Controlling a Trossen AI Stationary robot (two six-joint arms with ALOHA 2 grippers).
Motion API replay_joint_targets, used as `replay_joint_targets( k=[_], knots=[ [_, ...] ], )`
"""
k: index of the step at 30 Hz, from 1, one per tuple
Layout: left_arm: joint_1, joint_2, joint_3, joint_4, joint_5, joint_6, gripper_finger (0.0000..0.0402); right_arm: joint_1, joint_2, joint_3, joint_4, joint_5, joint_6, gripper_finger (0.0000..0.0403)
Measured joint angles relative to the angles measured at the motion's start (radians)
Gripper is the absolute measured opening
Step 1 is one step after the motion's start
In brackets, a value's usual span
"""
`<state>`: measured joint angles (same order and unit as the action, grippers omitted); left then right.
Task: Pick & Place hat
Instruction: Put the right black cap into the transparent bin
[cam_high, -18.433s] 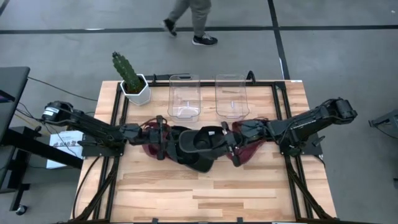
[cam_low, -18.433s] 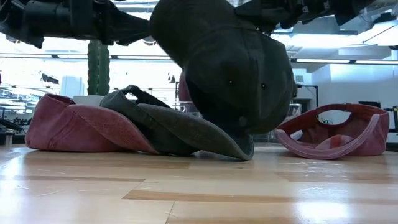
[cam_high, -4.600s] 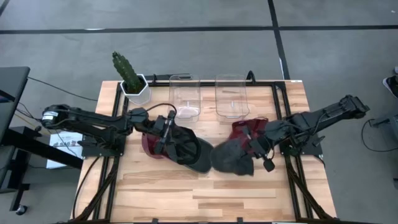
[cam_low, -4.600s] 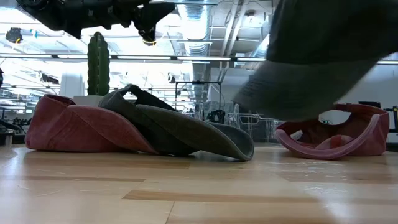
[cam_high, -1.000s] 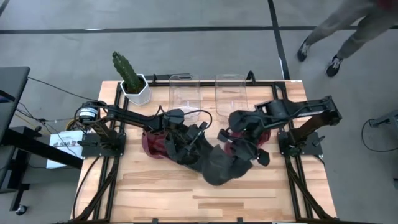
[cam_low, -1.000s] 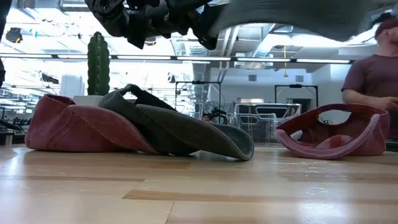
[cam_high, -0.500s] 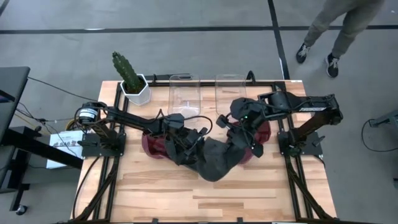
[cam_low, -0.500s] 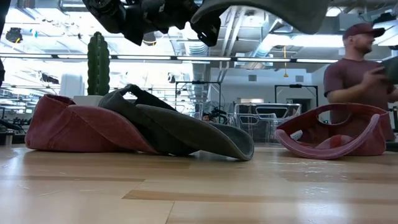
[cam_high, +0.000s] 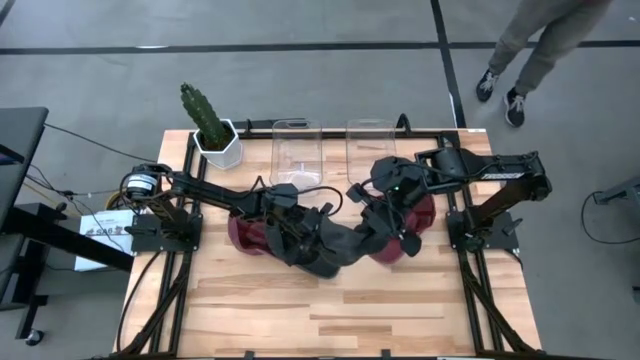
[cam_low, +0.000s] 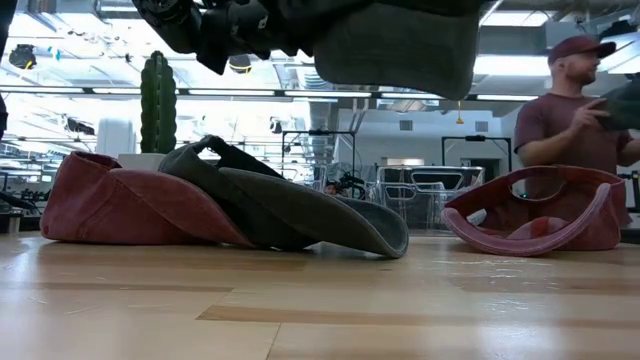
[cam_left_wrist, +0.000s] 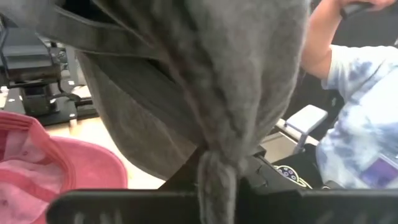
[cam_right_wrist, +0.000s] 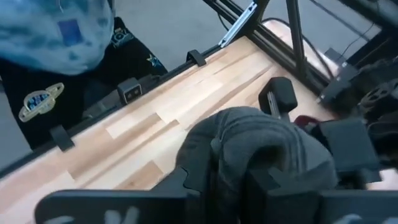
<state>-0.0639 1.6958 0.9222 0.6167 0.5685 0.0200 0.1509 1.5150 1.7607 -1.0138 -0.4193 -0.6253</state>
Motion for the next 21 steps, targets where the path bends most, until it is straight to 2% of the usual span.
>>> replay_joint_targets(
  k=[11,18,21],
  knots=[
    [0.061,0.000,0.000,-0.012,0.005,0.000,0.0015,0.023,0.004,0.000,-0.066,0.000,0.288,0.0065],
    [0.094,-0.001,0.000,-0.013,0.035,-0.002,0.0016,0.051,0.004,0.000,-0.088,0.009,0.360,0.0133],
    [0.094,-0.001,0.000,-0.018,0.036,-0.003,0.0015,0.052,0.004,0.000,-0.114,0.064,0.365,0.0172]
  ],
)
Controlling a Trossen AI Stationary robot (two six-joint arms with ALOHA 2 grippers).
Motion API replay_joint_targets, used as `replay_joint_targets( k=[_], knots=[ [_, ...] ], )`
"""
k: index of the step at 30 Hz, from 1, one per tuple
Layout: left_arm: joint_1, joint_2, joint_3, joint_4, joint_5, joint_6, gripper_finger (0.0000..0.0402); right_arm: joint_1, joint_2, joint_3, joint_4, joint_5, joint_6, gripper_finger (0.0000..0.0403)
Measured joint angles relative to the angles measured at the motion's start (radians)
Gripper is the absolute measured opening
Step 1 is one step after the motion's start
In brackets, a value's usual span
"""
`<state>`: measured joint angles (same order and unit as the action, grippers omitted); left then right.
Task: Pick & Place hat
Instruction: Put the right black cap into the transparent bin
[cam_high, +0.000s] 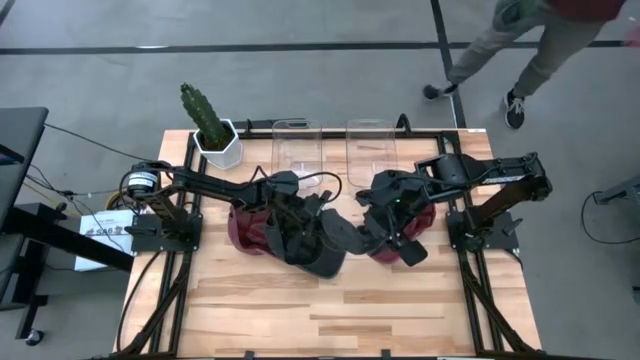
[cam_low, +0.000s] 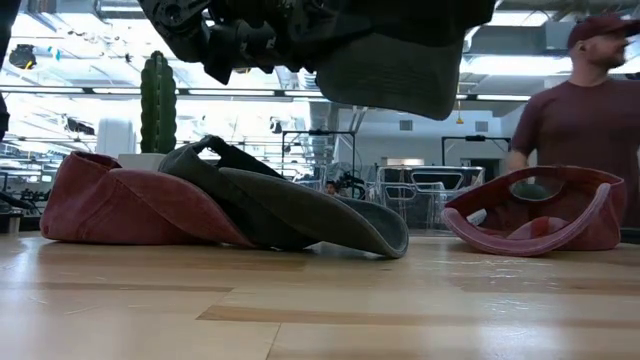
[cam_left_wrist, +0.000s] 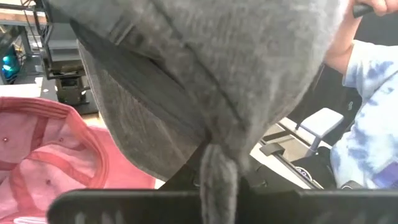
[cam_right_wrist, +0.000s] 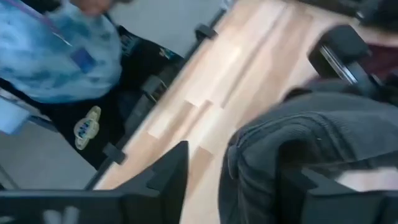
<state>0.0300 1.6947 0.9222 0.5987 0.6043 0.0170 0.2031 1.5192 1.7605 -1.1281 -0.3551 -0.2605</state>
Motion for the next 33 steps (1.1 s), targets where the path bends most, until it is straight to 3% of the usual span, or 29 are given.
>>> replay_joint_targets(
  k=[4,8,19,33],
  knots=[
    [-0.009,0.000,0.000,-0.001,0.000,0.000,0.0016,-0.001,-0.001,-0.021,-0.006,0.041,0.010,0.0214],
    [-0.018,-0.006,0.000,-0.002,0.001,0.000,0.0016,-0.009,0.001,-0.074,0.019,0.043,-0.001,0.0229],
    [-0.053,-0.078,-0.025,-0.105,-0.007,-0.023,0.0016,-0.062,-0.003,-0.109,0.034,0.044,-0.001,0.0214],
    [-0.014,-0.217,-0.188,-0.123,-0.132,-0.056,0.0017,-0.060,-0.003,-0.056,0.036,-0.032,0.034,0.0218]
  ],
)
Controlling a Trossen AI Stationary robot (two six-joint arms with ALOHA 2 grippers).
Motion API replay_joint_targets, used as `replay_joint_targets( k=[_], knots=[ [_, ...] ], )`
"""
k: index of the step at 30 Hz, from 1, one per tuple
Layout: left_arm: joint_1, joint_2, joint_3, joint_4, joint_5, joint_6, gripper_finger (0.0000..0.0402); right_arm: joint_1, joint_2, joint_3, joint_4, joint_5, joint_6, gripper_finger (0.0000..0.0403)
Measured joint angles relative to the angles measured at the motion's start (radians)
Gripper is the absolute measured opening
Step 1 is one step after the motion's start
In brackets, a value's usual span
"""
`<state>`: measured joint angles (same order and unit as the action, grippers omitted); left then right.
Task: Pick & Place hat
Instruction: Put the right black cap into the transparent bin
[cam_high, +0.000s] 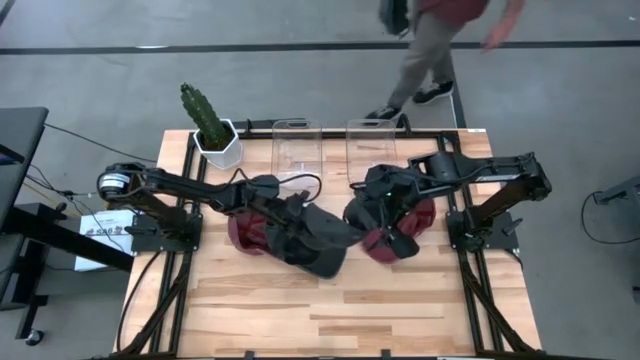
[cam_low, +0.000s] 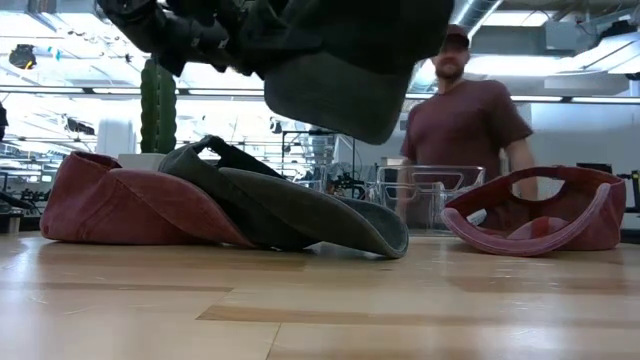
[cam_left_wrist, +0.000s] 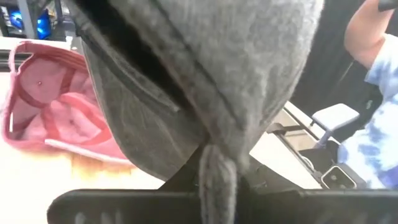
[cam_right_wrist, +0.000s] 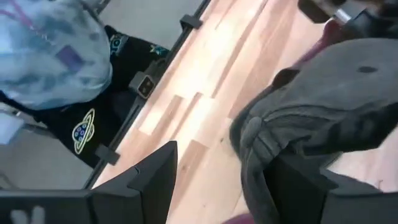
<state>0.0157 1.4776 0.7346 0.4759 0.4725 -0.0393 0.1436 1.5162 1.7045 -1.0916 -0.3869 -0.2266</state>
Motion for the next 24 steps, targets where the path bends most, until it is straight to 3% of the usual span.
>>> replay_joint_targets(
  k=[11,15,19,24],
  knots=[
    [-0.018,-0.045,-0.034,0.003,-0.001,-0.004,0.0017,-0.029,-0.002,0.173,-0.104,0.358,-0.004,0.0187],
    [-0.032,-0.045,-0.034,0.034,-0.001,-0.001,0.0017,-0.057,-0.001,0.182,-0.106,0.630,0.032,0.0164],
    [-0.044,-0.045,-0.034,0.118,-0.001,-0.003,0.0017,-0.095,0.002,0.182,-0.120,0.933,0.138,0.0115],
    [-0.054,-0.045,-0.034,0.220,-0.047,-0.003,0.0017,-0.133,0.005,0.182,-0.073,1.100,0.236,0.0019]
  ],
)
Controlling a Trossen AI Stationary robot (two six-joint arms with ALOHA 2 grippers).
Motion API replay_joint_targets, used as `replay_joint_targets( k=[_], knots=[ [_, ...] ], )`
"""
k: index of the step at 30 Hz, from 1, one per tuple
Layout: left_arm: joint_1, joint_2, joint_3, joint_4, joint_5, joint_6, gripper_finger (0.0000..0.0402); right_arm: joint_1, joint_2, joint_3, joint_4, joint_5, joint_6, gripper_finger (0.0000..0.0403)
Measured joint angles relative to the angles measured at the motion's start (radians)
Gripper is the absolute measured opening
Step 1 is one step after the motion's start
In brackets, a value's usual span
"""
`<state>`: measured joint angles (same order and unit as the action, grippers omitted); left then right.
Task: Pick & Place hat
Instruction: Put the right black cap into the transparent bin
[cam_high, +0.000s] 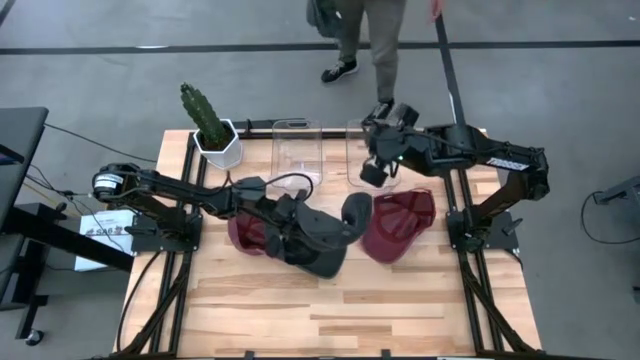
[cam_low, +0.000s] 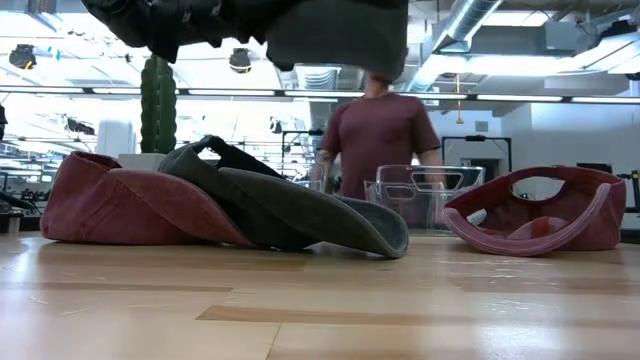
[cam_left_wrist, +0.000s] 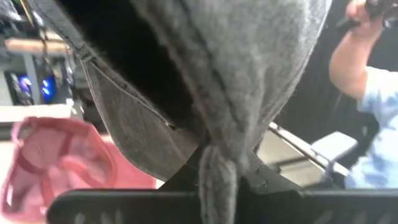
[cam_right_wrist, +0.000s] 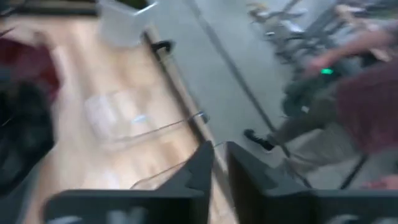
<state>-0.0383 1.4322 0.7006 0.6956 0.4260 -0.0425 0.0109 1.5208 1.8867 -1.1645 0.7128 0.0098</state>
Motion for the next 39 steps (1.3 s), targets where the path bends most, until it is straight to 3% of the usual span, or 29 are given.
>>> replay_joint_targets(
  k=[3,9,17,25,27,34,39],
  knots=[
    [0.000,0.000,0.000,0.033,-0.011,0.000,0.0017,-0.006,0.012,-0.003,0.083,0.065,0.010,0.0012],
    [0.000,0.000,0.000,0.070,-0.084,0.000,0.0017,-0.003,0.093,-0.004,0.167,0.062,-0.034,0.0003],
    [0.002,0.000,0.000,0.072,-0.141,0.000,0.0017,0.076,0.201,-0.006,0.211,-0.087,-0.099,0.0002],
    [0.006,0.000,0.000,0.075,-0.142,0.001,0.0017,0.143,0.187,-0.005,0.283,-0.190,-0.160,0.0001],
    [0.006,0.000,0.000,0.077,-0.142,0.001,0.0018,0.145,0.181,-0.005,0.277,-0.154,-0.168,0.0000],
    [0.001,0.000,0.000,0.077,-0.150,0.000,0.0018,0.071,0.181,-0.005,0.281,0.138,-0.225,0.0000],
    [0.001,0.001,0.000,0.077,-0.146,0.000,0.0018,0.009,0.180,0.012,0.282,0.209,-0.256,0.0000]
  ],
)
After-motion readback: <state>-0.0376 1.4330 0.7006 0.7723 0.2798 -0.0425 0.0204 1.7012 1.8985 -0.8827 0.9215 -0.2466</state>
